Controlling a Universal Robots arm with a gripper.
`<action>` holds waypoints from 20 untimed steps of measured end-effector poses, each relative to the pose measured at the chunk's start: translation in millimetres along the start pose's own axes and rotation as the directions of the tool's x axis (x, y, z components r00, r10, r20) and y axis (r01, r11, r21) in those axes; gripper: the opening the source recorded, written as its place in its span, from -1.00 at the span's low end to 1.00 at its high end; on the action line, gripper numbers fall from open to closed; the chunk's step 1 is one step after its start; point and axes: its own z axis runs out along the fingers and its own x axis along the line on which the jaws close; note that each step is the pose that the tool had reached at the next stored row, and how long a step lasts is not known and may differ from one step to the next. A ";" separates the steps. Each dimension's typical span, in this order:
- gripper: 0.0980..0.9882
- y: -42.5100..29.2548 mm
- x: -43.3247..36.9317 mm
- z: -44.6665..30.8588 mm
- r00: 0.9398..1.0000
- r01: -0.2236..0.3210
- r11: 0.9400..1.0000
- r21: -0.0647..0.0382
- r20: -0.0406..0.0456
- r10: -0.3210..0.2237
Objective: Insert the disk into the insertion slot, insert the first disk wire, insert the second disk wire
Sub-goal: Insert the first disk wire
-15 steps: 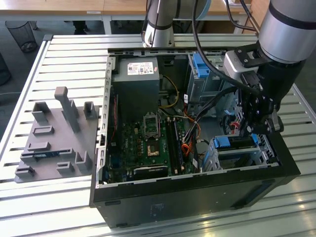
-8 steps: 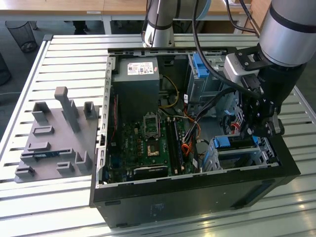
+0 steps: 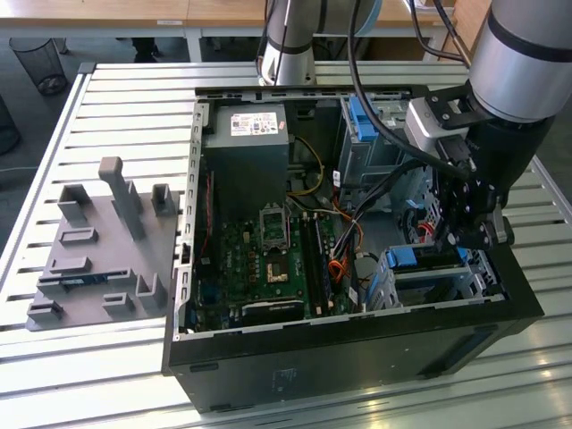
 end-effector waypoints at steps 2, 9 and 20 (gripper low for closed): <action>-0.82 -0.2 0.0 0.1 1.000 -0.001 1.000 0.000 0.000 0.001; -0.82 -1.0 0.0 1.1 1.000 -0.004 1.000 0.000 -0.001 0.004; -0.82 -1.3 -0.3 1.2 1.000 -0.028 1.000 -0.001 -0.003 0.028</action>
